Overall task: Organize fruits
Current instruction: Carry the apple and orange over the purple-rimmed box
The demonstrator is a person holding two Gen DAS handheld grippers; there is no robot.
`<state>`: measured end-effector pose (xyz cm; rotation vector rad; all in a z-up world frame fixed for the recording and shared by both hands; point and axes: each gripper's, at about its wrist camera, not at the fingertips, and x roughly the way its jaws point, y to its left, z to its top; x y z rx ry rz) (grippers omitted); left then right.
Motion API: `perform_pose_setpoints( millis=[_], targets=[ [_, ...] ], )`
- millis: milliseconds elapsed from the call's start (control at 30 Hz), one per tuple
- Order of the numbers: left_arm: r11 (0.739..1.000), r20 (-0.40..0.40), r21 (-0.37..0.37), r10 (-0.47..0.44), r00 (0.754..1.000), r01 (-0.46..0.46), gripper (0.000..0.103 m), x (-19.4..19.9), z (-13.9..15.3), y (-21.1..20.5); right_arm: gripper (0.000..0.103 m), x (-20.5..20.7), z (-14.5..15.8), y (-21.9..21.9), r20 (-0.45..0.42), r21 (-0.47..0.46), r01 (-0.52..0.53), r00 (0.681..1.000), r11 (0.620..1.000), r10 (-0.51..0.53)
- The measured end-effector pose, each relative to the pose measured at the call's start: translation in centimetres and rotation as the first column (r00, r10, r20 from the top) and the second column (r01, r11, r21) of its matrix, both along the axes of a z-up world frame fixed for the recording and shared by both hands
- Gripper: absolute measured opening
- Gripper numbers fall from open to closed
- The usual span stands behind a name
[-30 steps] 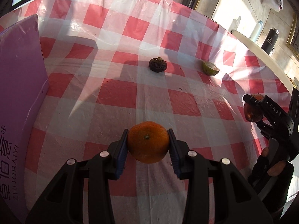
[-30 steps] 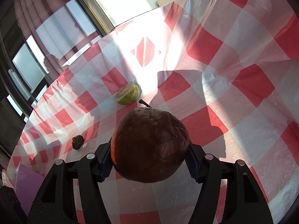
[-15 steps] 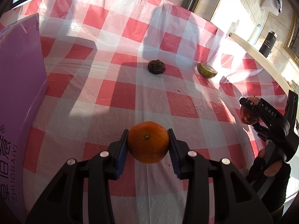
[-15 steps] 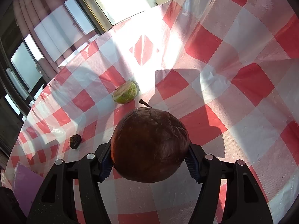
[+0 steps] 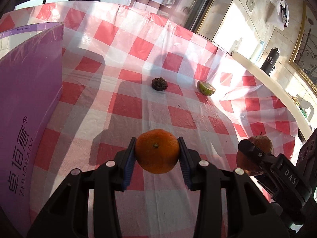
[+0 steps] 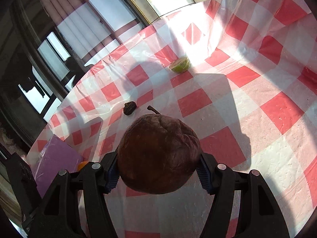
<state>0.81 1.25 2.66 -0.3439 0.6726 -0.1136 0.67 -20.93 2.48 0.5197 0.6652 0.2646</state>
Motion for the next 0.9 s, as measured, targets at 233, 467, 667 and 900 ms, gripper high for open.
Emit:
perform_pose_setpoints(
  millis=[233,467,667,900],
  targets=[
    [0.999,0.128,0.021,0.021,0.992,-0.024,0.040,-8.1,2.7,0.4,0.064,-3.6,0.5,1.8,0.009,0.011,-0.063,0.998,0.998,0.063],
    [0.991,0.309,0.113,0.036,0.950,-0.075,0.041,-14.6,8.1,1.8,0.064,-5.9,3.1,4.3,0.077,0.010,-0.142,0.987,0.990,0.141],
    [0.974,0.325,0.120,0.146,0.935,-0.194,0.041,-17.0,10.5,6.4,0.064,-7.5,6.0,8.7,0.147,-0.038,-0.239,0.959,0.970,0.242],
    [0.926,0.272,0.122,0.314,0.910,-0.356,0.041,-18.1,10.7,14.5,0.064,-9.5,8.2,15.3,0.216,-0.149,-0.360,0.897,0.921,0.385]
  ],
)
